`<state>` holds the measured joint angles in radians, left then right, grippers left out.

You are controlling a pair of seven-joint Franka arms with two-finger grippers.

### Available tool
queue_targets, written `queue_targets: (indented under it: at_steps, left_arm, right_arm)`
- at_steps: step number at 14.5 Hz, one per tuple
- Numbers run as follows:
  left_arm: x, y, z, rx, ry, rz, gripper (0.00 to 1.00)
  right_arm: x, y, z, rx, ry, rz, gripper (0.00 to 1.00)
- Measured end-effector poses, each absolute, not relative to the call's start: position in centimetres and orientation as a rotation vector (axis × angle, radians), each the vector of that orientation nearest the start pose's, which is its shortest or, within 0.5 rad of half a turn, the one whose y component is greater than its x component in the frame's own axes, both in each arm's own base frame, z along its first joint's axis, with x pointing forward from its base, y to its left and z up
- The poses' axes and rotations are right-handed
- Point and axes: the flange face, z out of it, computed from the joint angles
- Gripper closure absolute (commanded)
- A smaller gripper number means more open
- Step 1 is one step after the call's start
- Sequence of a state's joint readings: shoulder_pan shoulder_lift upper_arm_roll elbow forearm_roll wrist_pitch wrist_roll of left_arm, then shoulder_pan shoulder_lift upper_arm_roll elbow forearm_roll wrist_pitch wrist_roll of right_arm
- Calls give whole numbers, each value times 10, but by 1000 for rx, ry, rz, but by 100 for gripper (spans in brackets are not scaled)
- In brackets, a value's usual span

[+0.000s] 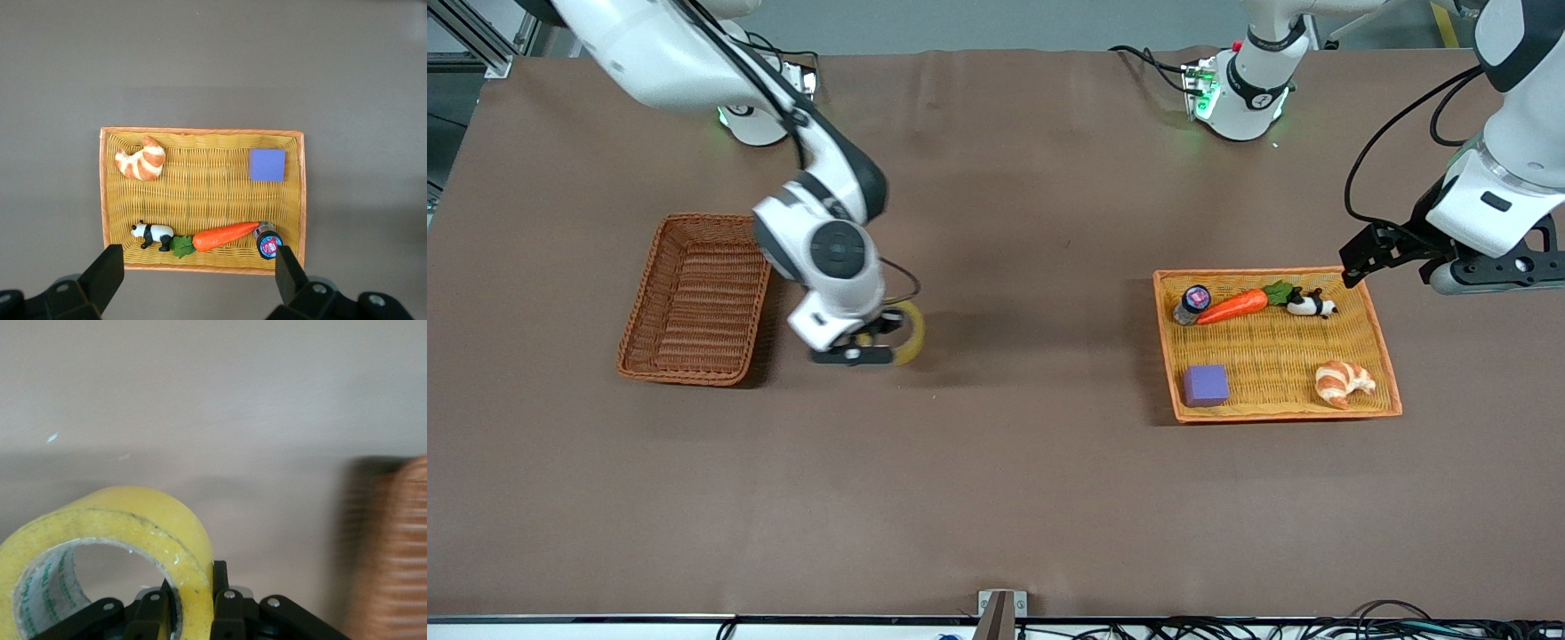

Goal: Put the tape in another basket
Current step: 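Carry the tape roll with the right gripper over the empty basket, then lower the tape roll into the basket and open the right gripper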

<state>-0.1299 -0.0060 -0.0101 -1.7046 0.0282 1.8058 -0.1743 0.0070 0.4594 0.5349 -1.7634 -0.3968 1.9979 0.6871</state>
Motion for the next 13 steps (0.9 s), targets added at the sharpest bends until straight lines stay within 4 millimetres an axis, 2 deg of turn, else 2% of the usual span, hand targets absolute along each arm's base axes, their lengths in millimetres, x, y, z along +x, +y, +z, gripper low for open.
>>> queue_targets:
  at_steps: [1, 3, 5, 6, 8, 9, 13]
  left_arm:
    - [566, -77, 585, -3126, -45, -173, 0]
    - [566, -78, 586, -3126, -44, -173, 0]
    - [566, -78, 586, -3126, -44, -173, 0]
    - [566, -78, 586, -3126, -44, -173, 0]
    - [566, -78, 586, -3126, -44, -174, 0]
    - [566, -78, 586, -3126, -44, -174, 0]
    - [566, -78, 586, -3126, -43, -175, 0]
  right_arm:
    - [577, 252, 347, -3332, -58, 115, 100]
    - [588, 178, 389, -3320, -134, 199, 99]
    - [591, 105, 413, -3311, -195, 248, 99]
    - [587, 74, 415, -3308, -228, 276, 99]
    - [573, 25, 399, -3299, -273, 335, 99]
    - [564, 7, 386, -3292, -298, 335, 99]
    - [512, -38, 320, -3266, -344, 250, 98]
